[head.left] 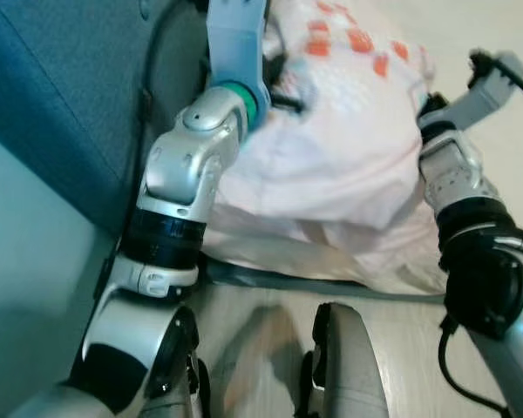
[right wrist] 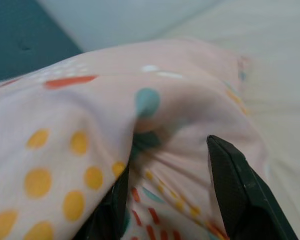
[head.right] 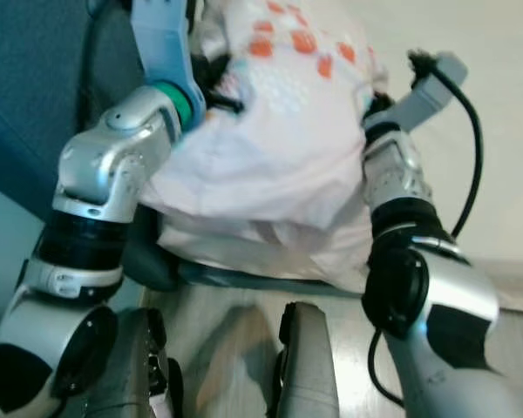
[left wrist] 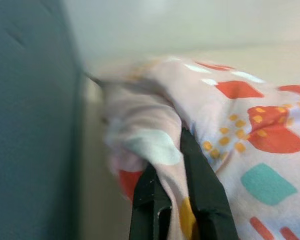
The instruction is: Clean up the room
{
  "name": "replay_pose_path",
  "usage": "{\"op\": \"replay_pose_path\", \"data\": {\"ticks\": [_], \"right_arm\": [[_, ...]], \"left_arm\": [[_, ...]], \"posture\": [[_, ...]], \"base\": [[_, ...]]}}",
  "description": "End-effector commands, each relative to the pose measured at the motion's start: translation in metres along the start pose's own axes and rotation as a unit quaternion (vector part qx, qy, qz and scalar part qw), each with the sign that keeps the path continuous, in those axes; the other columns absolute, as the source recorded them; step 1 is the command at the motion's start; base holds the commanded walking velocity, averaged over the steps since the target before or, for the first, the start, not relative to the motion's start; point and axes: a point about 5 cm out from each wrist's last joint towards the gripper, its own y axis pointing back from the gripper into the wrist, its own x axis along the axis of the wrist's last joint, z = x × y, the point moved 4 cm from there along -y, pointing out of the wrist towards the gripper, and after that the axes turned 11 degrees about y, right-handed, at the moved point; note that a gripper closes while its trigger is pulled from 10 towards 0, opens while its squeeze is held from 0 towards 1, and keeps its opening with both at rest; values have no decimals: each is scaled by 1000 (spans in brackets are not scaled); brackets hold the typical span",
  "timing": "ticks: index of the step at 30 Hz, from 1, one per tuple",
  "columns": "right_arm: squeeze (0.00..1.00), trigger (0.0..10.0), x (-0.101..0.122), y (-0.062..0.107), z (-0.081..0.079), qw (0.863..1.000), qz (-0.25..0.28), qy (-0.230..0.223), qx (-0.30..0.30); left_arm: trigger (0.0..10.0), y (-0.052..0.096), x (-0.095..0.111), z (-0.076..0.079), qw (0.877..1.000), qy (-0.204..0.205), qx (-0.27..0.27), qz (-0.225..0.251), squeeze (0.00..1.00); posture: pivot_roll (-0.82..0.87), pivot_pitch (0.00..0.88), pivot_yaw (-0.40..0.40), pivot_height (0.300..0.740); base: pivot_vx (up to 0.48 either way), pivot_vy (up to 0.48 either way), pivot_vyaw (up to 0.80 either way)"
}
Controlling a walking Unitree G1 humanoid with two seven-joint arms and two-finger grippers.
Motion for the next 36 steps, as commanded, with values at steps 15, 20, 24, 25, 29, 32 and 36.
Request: {"op": "replay_pose_path", "data": {"ticks": [15, 20, 24, 25, 29, 32, 36], "right_arm": [[0, 10000, 65, -14, -17, 977, 45, 209, 9], [0, 10000, 67, -14, -15, 966, 45, 254, -1], [0, 10000, 42, -10, -7, 968, 14, 251, -1], [0, 10000, 42, -10, -7, 968, 14, 251, -1], [0, 10000, 10, -4, -1, 971, -24, 238, 1], [0, 10000, 10, -4, -1, 970, -24, 241, 0], [0, 10000, -46, 14, 9, 975, -77, 211, 6]], "left_arm": [[0, 9, 82, -30, 947, -111, 183, 239, 0], [0, 31, 79, -61, 918, -127, 258, 274, 0], [0, 36, 34, -76, 927, -148, 276, 206, 0], [0, 36, 34, -76, 927, -148, 276, 206, 0], [0, 40, -30, -62, 952, -165, 232, 109, 0], [0, 40, -30, -62, 952, -165, 234, 112, 0], [10000, 42, -110, -52, 970, -156, 169, -77, 0]], "posture": [[30, 241, 57, 586], [30, 253, 52, 586], [43, 260, 48, 586], [43, 260, 48, 586], [46, 267, 47, 586], [46, 267, 47, 586], [24, 274, 55, 586]], "base": [[0, 0, 0], [0, 0, 0], [0, 0, 0], [0, 0, 0], [0, 0, 0], [0, 0, 0], [0, 0, 0]]}}
